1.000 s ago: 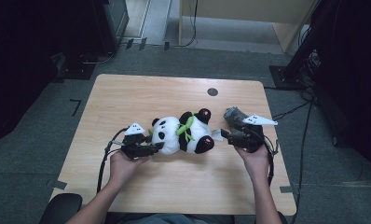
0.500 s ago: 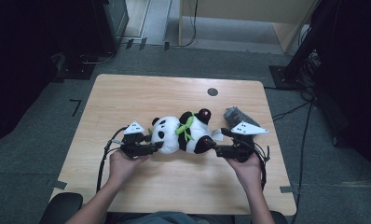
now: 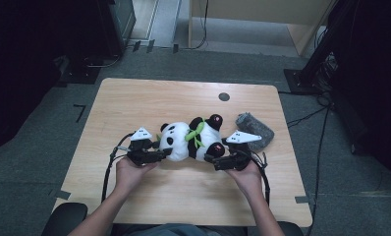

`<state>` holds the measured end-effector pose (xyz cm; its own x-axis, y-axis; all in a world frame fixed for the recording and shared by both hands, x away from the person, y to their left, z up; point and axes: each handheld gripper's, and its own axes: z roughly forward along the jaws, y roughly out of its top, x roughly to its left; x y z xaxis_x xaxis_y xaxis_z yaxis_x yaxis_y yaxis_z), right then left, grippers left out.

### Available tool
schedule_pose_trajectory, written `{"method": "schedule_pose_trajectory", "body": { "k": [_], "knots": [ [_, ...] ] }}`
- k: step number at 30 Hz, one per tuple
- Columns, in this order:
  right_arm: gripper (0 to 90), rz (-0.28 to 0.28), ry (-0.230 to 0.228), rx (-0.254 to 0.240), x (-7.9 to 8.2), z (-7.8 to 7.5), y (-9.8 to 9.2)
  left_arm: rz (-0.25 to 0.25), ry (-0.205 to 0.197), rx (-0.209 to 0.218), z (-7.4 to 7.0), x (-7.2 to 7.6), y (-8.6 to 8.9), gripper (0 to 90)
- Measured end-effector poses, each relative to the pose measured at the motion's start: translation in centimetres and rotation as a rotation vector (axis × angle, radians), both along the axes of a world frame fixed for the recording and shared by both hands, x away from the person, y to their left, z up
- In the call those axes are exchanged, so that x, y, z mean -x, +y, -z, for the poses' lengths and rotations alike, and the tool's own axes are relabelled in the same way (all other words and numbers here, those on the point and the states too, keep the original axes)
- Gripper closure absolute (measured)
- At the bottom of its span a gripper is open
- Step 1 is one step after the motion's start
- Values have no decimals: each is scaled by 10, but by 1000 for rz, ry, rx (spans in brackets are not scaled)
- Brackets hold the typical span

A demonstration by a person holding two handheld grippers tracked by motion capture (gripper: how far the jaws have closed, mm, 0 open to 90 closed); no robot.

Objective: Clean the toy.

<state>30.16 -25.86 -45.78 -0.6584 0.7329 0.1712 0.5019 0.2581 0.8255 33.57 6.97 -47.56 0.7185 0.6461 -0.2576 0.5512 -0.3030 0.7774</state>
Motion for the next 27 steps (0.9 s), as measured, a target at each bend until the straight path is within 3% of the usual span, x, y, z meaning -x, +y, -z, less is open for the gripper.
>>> {"method": "schedule_pose_trajectory", "body": {
  "k": [5, 7, 11, 14, 17, 21, 24, 27],
  "knots": [
    [81, 5, 7, 33, -5, 10, 10, 4, -5, 3, 1, -1, 0, 486],
    [93, 1, -13, 54, -6, 11, 13, 2, 1, 12, 1, -1, 0, 480],
    [198, 21, -56, 106, -4, 14, 16, 6, -5, 20, 2, -3, 0, 464],
    [270, 23, -55, 113, -5, 14, 14, 6, -13, 18, 3, -2, -1, 450],
    [377, 30, -43, 119, -4, 11, 14, 13, -2, 38, 3, -5, 0, 405],
    [509, 58, 5, 102, -6, 5, 13, 23, -18, 41, 3, -6, -1, 262],
    [547, 73, 44, 90, -10, -3, 12, 37, -20, 14, -1, -6, -2, 216],
    [560, 82, 73, 59, -13, -10, 8, 56, -7, 35, -7, -8, -1, 224]
  ]
}}
